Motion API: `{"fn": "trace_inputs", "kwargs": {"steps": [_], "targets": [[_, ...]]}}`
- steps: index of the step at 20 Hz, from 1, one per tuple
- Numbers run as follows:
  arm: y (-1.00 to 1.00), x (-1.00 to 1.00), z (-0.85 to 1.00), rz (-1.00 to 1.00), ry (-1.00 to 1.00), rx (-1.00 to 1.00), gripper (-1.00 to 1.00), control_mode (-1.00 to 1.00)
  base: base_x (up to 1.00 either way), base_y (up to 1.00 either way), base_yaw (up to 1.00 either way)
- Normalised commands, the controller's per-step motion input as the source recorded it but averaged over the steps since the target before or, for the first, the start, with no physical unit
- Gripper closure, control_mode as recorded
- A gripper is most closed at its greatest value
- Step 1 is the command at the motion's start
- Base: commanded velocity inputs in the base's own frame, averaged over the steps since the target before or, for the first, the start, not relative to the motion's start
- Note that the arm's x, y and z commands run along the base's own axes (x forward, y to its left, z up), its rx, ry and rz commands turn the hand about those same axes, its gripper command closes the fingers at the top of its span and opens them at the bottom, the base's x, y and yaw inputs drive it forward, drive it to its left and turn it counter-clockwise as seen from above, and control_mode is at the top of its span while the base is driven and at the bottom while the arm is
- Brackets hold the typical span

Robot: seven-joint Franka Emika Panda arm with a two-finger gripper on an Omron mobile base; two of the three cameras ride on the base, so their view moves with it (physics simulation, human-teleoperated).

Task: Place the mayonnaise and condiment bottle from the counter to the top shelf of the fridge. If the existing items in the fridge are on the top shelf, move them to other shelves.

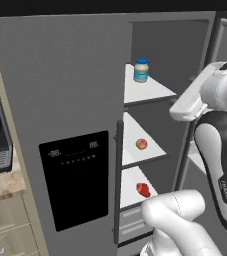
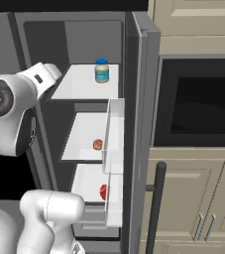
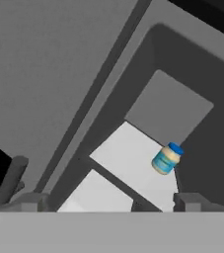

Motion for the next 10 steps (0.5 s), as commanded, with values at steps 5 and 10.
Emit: {"fn": "trace_inputs", "kwargs": {"steps": [5,10], "targets": [[0.01,-1.00,-0.05,0.04,0.40,-0.47,-1.00,-1.00,0.00,0.00,0.00],[0.00,-0.73,-0.09,0.04,0.29,-0.26,-1.00,-1.00,0.00,0.00,0.00]]}}
